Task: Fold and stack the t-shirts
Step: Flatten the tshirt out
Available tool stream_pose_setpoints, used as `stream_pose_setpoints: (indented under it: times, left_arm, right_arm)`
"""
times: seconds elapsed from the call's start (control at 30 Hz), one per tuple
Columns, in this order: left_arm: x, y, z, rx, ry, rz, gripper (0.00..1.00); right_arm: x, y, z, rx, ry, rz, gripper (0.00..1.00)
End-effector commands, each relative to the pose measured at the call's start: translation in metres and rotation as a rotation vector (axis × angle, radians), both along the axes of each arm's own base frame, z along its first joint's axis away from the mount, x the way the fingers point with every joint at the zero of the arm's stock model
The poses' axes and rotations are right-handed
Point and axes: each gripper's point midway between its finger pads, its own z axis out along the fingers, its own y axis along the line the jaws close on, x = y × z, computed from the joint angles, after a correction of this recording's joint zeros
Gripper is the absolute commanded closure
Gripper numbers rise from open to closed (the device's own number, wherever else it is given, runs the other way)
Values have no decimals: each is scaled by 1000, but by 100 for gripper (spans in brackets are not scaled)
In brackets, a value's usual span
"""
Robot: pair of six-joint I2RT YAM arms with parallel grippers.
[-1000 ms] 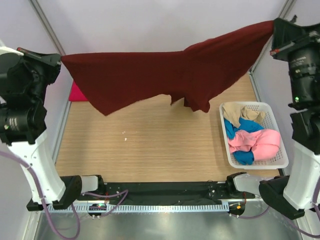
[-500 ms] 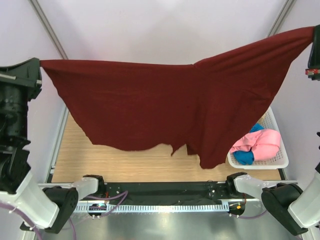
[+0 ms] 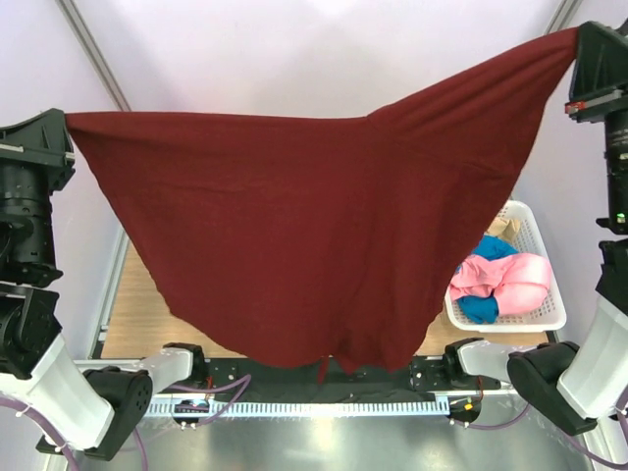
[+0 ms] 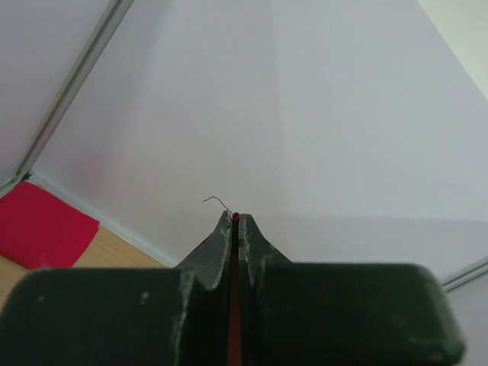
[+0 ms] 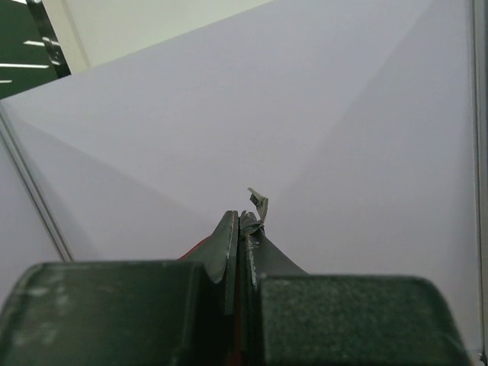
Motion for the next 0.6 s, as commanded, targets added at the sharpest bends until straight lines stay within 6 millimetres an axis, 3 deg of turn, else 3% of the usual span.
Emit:
stream_pose_setpoints:
  times: [0.0,0.07,0.23,0.4,0.57]
  left_arm:
    - [-26,12,16,9,-80,54,100]
    - [-36,11,15,22,-86,43,100]
    - [-84,20,18,30,-154,53,100]
    - [-133,33,21,30,-227,89,100]
    - [-150,37,19,22,-254,99,100]
  right_arm:
    - [-34,-10,17,-18,-96,-26,99]
    - [-54,-13,20,-18,-127,-15,99]
    - [-97,-13,24,-1,-185,49,99]
    - [-127,-11,21,7,-221,110,99]
    - [-153,-18,30,38,-282,118,99]
